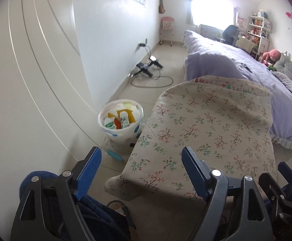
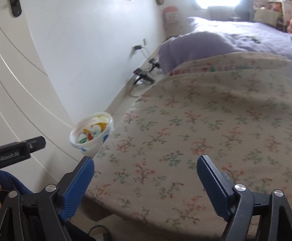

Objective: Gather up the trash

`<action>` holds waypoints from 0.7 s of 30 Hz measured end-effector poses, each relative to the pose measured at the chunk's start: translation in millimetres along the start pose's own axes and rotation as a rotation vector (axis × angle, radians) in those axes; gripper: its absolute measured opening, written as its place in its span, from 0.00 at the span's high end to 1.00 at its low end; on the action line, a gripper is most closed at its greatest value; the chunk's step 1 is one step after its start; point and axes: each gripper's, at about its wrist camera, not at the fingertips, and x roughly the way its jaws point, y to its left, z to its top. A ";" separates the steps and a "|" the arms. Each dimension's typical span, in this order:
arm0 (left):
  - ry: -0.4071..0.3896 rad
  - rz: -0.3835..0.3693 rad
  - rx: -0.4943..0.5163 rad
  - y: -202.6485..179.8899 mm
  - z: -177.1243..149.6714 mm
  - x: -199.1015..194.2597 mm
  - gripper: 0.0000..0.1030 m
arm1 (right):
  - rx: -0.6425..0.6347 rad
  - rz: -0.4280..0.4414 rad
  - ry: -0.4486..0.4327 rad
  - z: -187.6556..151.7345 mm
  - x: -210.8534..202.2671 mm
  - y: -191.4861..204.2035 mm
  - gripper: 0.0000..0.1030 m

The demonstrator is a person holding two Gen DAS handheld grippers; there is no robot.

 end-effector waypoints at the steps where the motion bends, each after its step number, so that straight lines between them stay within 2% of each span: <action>1: -0.018 -0.001 0.011 -3.2 -0.3 -9.3 0.16 | -0.003 -0.007 -0.003 -2.2 -5.8 -0.6 0.12; 5: -0.075 0.010 0.044 -11.9 0.5 -40.2 0.13 | -0.017 -0.042 -0.032 0.2 -29.7 -1.4 0.12; 12: -0.101 -0.022 0.057 -13.2 0.7 -73.9 0.13 | -0.063 -0.117 -0.119 11.2 -77.0 9.0 0.05; 21: -0.084 -0.023 0.064 -9.5 -0.3 -76.5 0.10 | -0.079 -0.143 -0.149 13.8 -91.8 15.7 0.01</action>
